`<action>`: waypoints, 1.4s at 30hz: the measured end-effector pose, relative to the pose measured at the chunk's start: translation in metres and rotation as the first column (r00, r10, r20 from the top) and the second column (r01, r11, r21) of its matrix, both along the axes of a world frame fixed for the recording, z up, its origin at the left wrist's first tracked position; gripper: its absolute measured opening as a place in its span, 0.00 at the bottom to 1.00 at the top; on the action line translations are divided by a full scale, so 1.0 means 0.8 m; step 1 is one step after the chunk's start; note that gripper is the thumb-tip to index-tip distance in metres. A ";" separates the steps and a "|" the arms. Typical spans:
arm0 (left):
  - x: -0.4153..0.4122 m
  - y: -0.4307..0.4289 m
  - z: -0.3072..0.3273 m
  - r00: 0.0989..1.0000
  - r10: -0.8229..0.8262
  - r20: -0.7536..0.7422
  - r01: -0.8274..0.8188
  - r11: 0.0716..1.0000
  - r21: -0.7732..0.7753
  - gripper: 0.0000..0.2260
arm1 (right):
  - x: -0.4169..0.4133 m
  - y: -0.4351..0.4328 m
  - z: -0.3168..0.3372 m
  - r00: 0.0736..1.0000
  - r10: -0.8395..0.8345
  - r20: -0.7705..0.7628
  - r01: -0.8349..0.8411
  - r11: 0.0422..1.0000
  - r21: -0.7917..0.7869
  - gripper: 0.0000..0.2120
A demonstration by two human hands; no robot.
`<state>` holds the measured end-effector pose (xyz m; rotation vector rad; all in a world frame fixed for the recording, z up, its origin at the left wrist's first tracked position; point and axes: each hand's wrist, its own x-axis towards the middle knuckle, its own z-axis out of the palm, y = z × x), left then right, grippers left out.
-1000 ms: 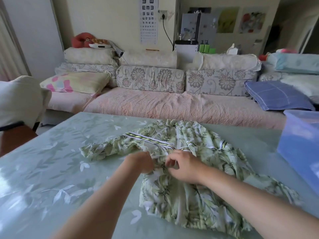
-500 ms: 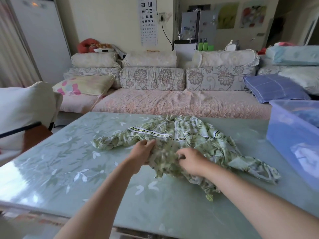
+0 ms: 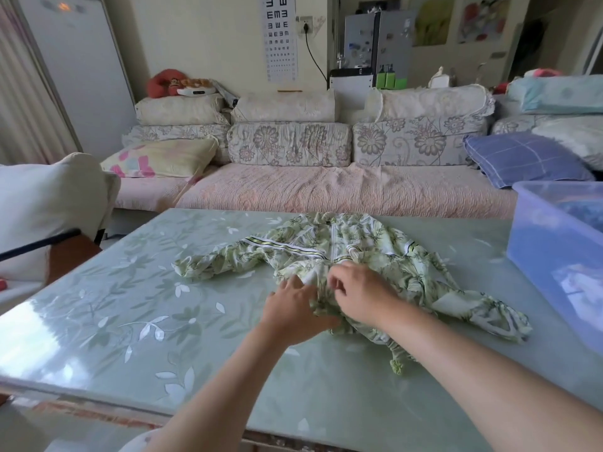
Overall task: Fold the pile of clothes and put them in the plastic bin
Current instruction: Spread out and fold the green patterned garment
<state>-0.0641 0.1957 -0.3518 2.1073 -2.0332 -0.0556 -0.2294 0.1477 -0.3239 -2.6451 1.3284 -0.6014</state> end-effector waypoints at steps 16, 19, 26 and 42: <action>0.045 0.009 0.089 0.900 0.049 -0.434 -0.280 0.828 -0.486 0.10 | -0.030 -0.003 0.005 0.923 -0.070 -0.378 -0.034 0.964 -0.262 0.28; 0.081 0.024 0.085 0.990 -0.023 -0.142 -0.044 0.890 -0.453 0.13 | -0.033 0.002 0.009 0.920 -0.058 -0.388 -0.022 0.980 -0.200 0.30; 0.120 0.059 0.069 0.898 0.014 0.440 -0.231 0.866 0.444 0.17 | -0.047 0.013 0.010 0.943 0.030 -0.333 0.020 0.989 0.145 0.09; 0.001 0.016 -0.003 0.936 -0.353 -0.019 0.353 0.933 0.074 0.19 | -0.059 0.001 -0.020 0.884 -0.281 -0.374 0.318 0.948 0.037 0.23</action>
